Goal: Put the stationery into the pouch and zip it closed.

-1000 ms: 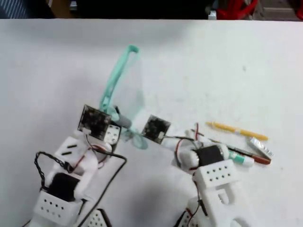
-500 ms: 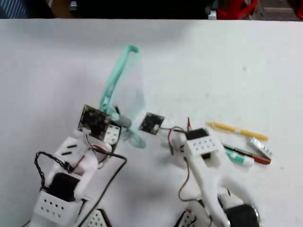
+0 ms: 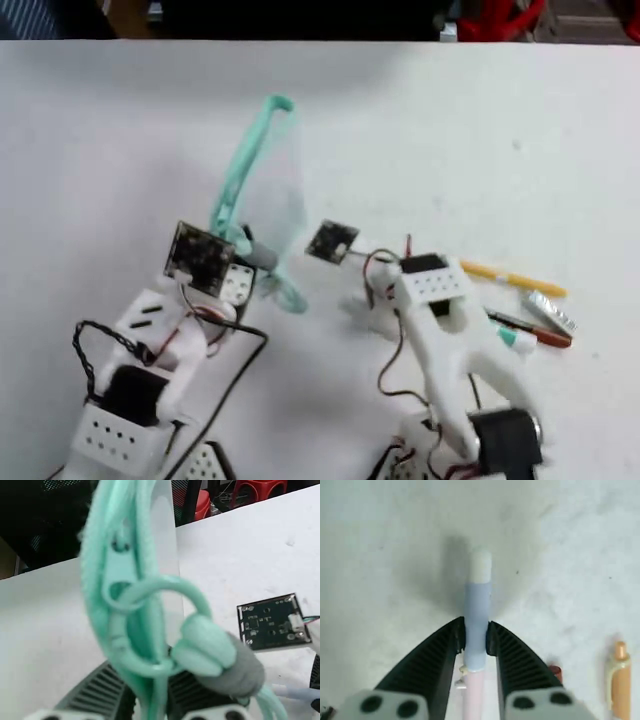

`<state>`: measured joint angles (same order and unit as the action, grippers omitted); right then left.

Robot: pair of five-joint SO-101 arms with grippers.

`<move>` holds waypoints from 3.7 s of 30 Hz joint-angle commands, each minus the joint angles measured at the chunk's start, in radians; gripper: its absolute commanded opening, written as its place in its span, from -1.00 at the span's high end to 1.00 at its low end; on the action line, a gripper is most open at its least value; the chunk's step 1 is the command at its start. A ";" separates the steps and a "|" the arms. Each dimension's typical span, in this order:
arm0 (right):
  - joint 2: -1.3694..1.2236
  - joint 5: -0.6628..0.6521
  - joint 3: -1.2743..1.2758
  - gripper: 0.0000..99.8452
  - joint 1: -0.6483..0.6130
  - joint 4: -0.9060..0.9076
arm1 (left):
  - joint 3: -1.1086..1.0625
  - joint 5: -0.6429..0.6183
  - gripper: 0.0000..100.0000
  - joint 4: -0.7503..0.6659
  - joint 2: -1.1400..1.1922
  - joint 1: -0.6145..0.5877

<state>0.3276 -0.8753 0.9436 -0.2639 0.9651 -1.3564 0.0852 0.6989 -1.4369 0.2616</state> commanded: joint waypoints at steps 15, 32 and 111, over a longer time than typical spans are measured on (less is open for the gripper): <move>0.906 0.054 -0.358 0.96 0.269 0.570 | -0.012 -0.005 0.95 0.002 -0.002 -0.013; 0.593 0.517 -0.928 0.96 0.061 0.596 | 0.077 -0.005 0.95 0.144 -0.002 0.193; 0.441 0.628 -0.937 0.52 0.028 0.168 | -0.057 -0.037 0.82 0.207 -0.381 0.113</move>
<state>0.7434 -0.2447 0.1059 -0.3422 1.0648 -1.4223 0.0345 0.9106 -1.8067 0.3859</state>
